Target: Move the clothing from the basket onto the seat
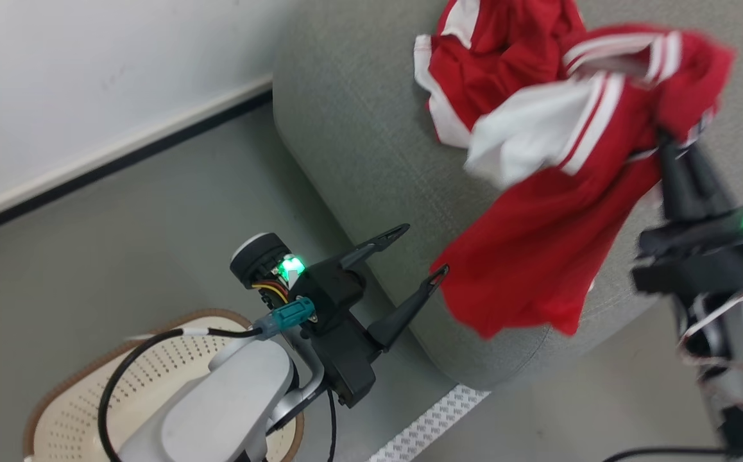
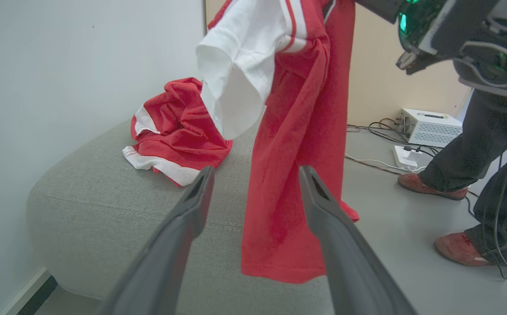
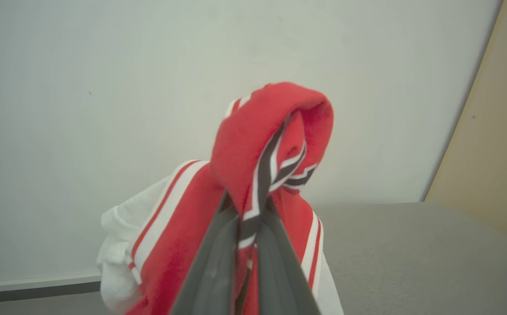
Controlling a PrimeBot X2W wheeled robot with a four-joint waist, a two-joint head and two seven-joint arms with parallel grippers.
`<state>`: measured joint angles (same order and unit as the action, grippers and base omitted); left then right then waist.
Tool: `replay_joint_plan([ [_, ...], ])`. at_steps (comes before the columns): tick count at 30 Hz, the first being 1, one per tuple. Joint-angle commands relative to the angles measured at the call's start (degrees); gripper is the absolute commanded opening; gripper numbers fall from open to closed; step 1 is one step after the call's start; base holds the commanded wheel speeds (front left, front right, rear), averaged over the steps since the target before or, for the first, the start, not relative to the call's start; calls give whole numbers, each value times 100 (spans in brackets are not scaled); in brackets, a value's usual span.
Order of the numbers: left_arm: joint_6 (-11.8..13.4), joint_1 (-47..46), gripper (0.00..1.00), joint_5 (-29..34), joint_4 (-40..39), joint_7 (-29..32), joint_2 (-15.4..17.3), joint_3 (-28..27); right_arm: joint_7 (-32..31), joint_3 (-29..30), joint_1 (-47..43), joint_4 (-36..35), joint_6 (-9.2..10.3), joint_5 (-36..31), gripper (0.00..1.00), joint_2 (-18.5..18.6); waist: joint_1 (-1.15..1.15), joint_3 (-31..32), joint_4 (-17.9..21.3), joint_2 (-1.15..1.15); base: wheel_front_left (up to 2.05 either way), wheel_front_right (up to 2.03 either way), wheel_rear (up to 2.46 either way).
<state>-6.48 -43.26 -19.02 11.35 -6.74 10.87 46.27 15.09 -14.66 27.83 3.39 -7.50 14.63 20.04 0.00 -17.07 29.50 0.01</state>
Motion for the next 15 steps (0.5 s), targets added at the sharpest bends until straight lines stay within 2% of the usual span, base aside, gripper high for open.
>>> replay_joint_plan([
  [1,-16,-104,100,40,-22,43,121,19,4,183,315,-68,2,-50,0,148,0,-552,-234,-1,0,0,0],
  [5,-40,-295,100,116,-108,147,289,60,3,596,1027,-176,2,-62,0,520,0,-1026,-347,-1,0,0,0],
  [9,-46,-554,100,161,-205,232,391,109,2,742,1755,-138,2,71,0,1131,0,-1493,-512,-1,0,0,0],
  [14,-71,-849,100,180,-370,356,467,173,2,856,2698,257,2,392,0,1990,0,-2032,-734,-1,0,0,0],
  [15,-71,-849,100,180,-370,356,467,173,2,856,2698,257,2,392,0,1990,0,-2032,-734,-1,0,0,0],
])
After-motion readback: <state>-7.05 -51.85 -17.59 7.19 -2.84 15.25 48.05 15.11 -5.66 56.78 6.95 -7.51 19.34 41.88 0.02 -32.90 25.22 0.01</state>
